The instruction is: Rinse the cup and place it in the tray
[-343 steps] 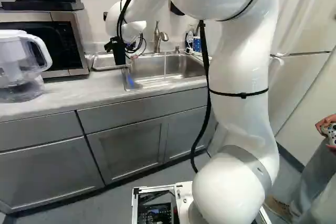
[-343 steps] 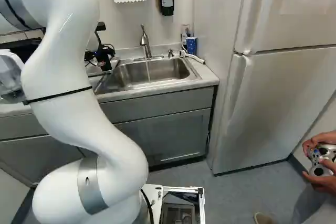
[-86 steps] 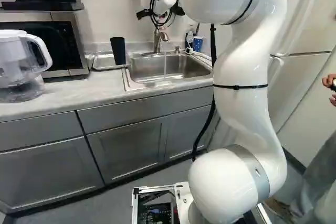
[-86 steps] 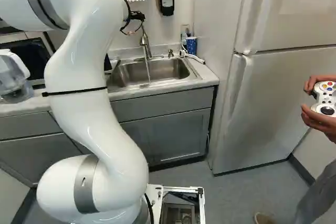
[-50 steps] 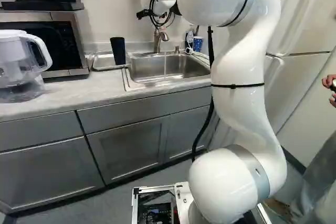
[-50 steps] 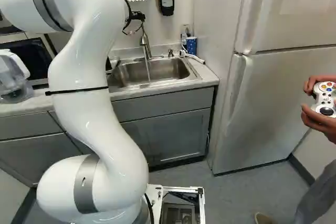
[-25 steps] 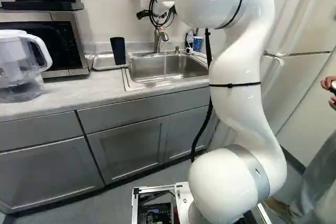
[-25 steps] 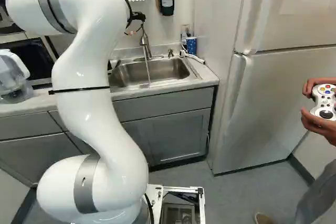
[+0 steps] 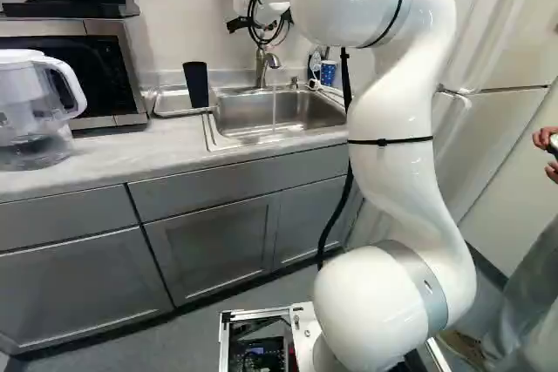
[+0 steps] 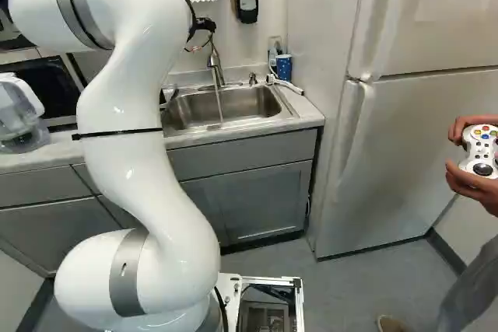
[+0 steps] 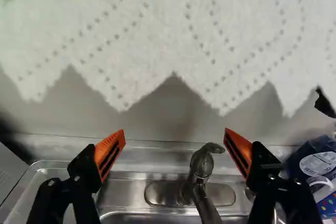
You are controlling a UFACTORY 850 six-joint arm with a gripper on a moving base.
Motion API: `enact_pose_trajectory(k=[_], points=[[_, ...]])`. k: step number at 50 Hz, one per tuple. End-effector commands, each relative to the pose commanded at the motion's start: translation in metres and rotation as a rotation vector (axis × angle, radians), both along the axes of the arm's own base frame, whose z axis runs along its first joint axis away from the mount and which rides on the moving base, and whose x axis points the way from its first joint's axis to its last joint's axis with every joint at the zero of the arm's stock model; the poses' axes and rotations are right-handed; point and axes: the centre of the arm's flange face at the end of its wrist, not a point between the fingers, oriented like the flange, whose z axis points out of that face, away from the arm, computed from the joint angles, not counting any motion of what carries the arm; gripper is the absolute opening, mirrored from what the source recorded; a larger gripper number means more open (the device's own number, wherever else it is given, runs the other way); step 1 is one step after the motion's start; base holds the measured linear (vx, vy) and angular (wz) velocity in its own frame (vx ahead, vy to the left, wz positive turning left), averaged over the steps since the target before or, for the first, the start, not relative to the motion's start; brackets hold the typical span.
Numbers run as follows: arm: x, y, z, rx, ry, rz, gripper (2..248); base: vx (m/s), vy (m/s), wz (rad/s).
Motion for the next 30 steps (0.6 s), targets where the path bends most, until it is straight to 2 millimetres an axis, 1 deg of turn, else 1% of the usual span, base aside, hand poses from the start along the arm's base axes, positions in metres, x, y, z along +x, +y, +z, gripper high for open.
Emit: enact_pose_trajectory(k=[30], points=[[-0.0007, -0.0001, -0.0023, -0.006, 0.027, 0.000, 247, 0.000, 0.000, 0.000]])
